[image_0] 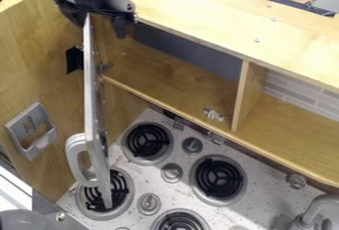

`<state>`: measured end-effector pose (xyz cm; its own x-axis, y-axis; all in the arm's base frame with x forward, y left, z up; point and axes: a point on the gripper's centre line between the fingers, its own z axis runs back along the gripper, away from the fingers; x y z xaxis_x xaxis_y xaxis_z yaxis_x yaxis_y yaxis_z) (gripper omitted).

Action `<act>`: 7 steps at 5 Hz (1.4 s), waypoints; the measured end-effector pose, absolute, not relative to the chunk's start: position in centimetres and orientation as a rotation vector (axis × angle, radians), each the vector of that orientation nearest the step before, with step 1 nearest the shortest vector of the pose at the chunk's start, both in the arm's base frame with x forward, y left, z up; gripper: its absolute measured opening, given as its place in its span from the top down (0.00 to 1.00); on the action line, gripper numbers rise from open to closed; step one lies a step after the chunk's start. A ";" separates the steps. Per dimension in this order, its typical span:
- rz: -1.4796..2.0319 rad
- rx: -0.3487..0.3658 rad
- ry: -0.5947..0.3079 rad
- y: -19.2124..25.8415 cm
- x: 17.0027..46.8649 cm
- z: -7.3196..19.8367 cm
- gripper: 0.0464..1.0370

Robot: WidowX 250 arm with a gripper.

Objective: Close microwave

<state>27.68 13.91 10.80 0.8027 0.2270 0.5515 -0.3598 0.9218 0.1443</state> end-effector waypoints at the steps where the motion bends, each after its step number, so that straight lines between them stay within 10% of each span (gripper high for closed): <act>1: 0.372 0.312 -0.546 15.9 27.9 10.7 0.04; 7: 0.509 0.444 -0.353 22.2 24.2 9.9 0.04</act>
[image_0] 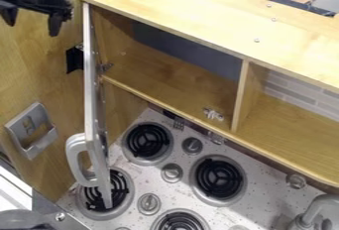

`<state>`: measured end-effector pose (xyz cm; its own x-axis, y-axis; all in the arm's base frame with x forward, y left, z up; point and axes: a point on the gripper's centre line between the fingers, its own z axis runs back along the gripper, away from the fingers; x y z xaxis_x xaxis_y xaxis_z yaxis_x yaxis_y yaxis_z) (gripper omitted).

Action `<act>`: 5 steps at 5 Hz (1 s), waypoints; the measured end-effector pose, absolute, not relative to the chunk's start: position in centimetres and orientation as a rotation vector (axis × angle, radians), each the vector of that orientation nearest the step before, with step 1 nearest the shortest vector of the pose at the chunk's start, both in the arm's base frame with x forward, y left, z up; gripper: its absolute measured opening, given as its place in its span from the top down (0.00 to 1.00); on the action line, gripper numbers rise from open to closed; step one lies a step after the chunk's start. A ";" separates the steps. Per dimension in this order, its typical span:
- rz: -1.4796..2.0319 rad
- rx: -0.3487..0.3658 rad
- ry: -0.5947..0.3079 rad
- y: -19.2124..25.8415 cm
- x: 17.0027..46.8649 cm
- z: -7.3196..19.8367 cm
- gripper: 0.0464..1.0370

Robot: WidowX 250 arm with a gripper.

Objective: Close microwave

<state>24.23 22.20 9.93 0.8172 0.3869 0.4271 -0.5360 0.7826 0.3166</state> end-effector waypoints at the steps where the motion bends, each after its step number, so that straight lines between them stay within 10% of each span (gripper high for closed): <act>1: 0.519 0.421 -0.290 22.5 23.4 8.6 0.04; 5: 0.494 0.305 -0.218 20.7 22.9 4.4 0.04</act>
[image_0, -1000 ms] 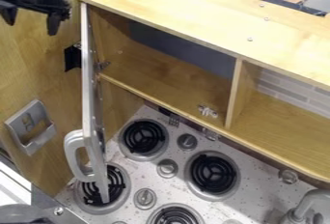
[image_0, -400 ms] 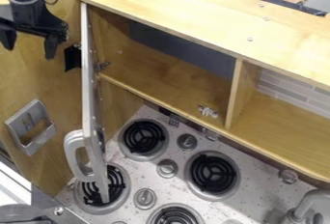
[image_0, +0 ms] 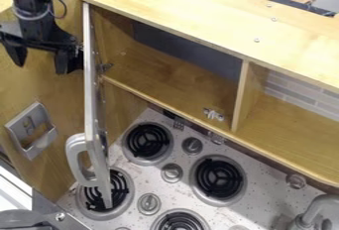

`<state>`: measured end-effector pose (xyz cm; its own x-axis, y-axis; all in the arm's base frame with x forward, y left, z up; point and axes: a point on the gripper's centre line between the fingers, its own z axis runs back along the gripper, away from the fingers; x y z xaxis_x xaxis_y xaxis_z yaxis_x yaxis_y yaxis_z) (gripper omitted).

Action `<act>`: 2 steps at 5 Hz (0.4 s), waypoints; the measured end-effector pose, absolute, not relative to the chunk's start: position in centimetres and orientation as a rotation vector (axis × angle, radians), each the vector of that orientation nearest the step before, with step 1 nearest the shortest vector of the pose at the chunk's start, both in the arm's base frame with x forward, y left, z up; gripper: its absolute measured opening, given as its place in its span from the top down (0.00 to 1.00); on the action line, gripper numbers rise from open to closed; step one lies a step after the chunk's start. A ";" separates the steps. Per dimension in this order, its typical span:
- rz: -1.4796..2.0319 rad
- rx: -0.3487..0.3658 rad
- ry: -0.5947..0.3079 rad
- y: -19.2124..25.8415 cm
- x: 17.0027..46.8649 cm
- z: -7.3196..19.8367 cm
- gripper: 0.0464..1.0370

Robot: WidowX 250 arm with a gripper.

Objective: Close microwave

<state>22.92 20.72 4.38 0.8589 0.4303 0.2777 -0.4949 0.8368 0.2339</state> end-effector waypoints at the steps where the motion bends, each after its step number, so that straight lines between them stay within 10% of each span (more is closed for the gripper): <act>1: 0.464 0.294 -0.203 20.1 22.8 2.8 0.04; 2: 0.450 0.296 -0.186 19.7 22.7 1.4 0.04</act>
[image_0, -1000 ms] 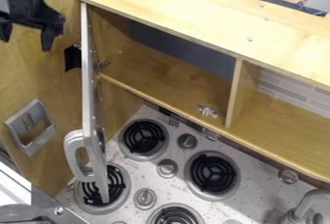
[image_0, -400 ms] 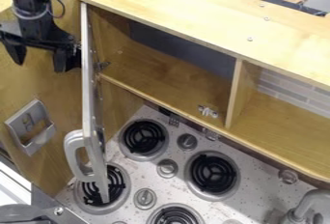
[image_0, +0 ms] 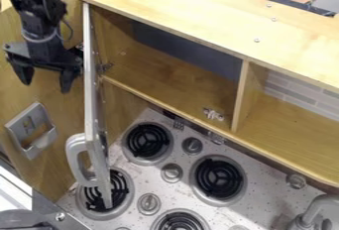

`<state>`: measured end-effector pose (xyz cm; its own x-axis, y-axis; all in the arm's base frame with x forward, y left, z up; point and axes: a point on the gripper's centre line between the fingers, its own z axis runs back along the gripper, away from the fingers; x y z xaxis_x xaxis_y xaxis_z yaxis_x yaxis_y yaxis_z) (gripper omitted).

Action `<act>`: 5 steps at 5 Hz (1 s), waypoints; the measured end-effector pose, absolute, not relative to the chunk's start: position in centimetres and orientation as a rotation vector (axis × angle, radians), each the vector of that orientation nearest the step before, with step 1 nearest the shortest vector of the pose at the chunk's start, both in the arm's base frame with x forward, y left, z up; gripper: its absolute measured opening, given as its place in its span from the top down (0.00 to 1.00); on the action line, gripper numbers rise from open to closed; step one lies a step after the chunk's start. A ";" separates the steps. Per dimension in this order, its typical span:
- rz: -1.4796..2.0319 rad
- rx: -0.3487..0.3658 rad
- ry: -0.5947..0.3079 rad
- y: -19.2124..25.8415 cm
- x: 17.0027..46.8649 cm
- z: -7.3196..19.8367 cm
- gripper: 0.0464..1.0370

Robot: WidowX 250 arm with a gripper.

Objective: Close microwave

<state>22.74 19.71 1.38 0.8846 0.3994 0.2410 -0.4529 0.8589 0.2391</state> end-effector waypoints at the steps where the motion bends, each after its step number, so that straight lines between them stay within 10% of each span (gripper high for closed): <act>1: 0.419 0.272 -0.202 18.5 23.5 0.5 0.04; 5: 0.379 0.143 -0.262 11.6 27.5 1.0 0.04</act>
<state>27.49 11.55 1.04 0.8960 0.3457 0.2787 -0.3826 0.9196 0.0890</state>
